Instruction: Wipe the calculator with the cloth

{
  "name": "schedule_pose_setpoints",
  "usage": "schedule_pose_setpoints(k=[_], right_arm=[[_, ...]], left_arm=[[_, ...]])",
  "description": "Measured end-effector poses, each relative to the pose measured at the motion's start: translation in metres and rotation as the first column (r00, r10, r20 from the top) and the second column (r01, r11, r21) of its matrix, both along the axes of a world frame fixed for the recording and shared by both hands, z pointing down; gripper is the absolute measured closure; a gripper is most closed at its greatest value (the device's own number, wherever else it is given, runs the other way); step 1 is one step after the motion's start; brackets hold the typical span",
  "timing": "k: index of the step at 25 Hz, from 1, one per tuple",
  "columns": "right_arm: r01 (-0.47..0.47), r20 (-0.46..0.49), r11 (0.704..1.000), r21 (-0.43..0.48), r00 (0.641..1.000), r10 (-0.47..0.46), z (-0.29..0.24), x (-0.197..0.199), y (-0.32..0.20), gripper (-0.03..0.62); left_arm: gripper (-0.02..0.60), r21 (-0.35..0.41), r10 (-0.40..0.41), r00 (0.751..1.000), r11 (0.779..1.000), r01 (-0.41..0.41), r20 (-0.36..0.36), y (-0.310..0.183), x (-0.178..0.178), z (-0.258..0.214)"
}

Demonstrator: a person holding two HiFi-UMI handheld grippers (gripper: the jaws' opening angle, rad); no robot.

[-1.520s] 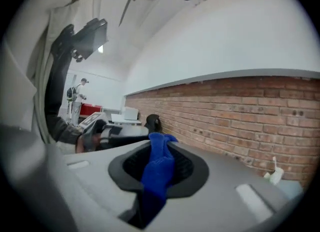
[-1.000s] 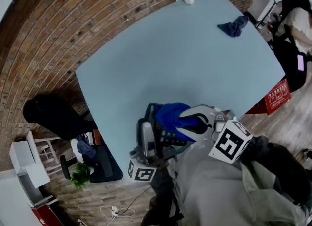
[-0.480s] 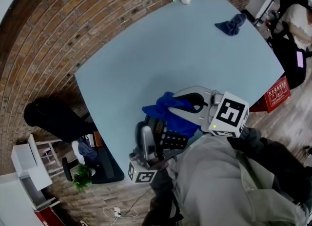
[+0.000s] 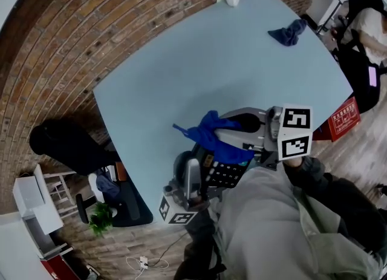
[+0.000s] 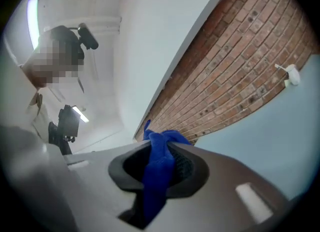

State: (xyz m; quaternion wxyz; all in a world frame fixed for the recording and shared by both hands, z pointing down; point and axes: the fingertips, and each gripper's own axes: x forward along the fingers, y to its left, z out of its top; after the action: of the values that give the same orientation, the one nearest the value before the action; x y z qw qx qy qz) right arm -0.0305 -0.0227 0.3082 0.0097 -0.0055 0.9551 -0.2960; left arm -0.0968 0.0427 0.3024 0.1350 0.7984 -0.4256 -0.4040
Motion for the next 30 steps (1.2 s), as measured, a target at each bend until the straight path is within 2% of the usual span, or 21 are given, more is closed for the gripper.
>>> schedule_pose_setpoints(k=[2,6,8,10,12,14,16,18,19,22,23,25,27,29,30], right_arm=[[0.008,-0.013,0.999,0.039,1.0,-0.008,-0.001,-0.004,0.0,0.531],[0.118,-0.155,0.991,0.058,0.982,-0.108,0.029,0.008,0.017,0.531],[0.121,-0.21,0.988,0.099,0.973,-0.098,0.036,0.008,0.019,0.531],[0.088,-0.227,0.975,0.205,0.973,-0.041,0.029,0.003,0.015,0.531],[0.049,-0.202,0.949,0.313,0.979,0.016,0.011,-0.005,0.011,0.531],[0.051,-0.178,0.924,0.378,0.984,0.019,-0.008,-0.013,0.015,0.531],[0.117,-0.214,0.886,0.448,0.977,-0.02,-0.017,-0.023,0.032,0.531],[0.157,-0.241,0.83,0.536,0.97,-0.028,-0.021,-0.031,0.045,0.533],[0.141,-0.218,0.825,0.547,0.976,-0.022,-0.024,-0.033,0.045,0.533],[0.056,-0.151,0.91,0.411,0.988,0.007,-0.021,-0.031,0.03,0.531],[0.038,-0.16,0.921,0.387,0.987,0.027,-0.016,-0.027,0.023,0.531],[0.009,-0.204,0.919,0.395,0.976,0.078,-0.004,-0.018,0.014,0.531],[0.024,-0.244,0.918,0.396,0.966,0.08,0.009,-0.013,0.017,0.531],[0.095,-0.3,0.912,0.4,0.953,0.032,0.021,-0.012,0.036,0.531],[0.15,-0.347,0.894,0.422,0.938,0.007,0.028,-0.013,0.051,0.531]], left_arm=[[0.532,-0.015,-0.017,1.0,1.0,0.017,0.015,-0.001,0.0,0.003],[0.534,-0.05,-0.05,0.986,0.997,0.058,0.158,0.002,-0.005,0.003],[0.534,-0.053,-0.055,0.967,0.996,0.071,0.248,0.0,-0.002,0.001],[0.534,-0.048,-0.06,0.946,0.996,0.079,0.317,-0.002,0.007,-0.001],[0.534,-0.044,-0.062,0.934,0.996,0.082,0.352,-0.004,0.013,-0.002],[0.534,-0.046,-0.054,0.915,0.996,0.079,0.4,-0.004,0.019,-0.001],[0.535,-0.046,-0.047,0.869,0.996,0.08,0.493,-0.003,0.028,0.0],[0.535,-0.037,-0.067,0.835,0.994,0.104,0.546,-0.001,0.032,0.0],[0.535,-0.035,-0.076,0.832,0.993,0.114,0.549,0.0,0.03,0.0],[0.535,-0.046,-0.091,0.86,0.99,0.133,0.503,-0.001,0.023,0.0],[0.535,-0.049,-0.098,0.872,0.989,0.138,0.479,-0.001,0.02,0.0],[0.535,-0.042,-0.115,0.903,0.989,0.145,0.413,0.002,0.011,-0.001],[0.535,-0.038,-0.133,0.928,0.987,0.156,0.347,0.003,0.0,-0.003],[0.535,-0.051,-0.169,0.935,0.98,0.195,0.312,0.001,-0.01,-0.002],[0.535,-0.062,-0.195,0.938,0.973,0.221,0.287,-0.001,-0.017,-0.001]])
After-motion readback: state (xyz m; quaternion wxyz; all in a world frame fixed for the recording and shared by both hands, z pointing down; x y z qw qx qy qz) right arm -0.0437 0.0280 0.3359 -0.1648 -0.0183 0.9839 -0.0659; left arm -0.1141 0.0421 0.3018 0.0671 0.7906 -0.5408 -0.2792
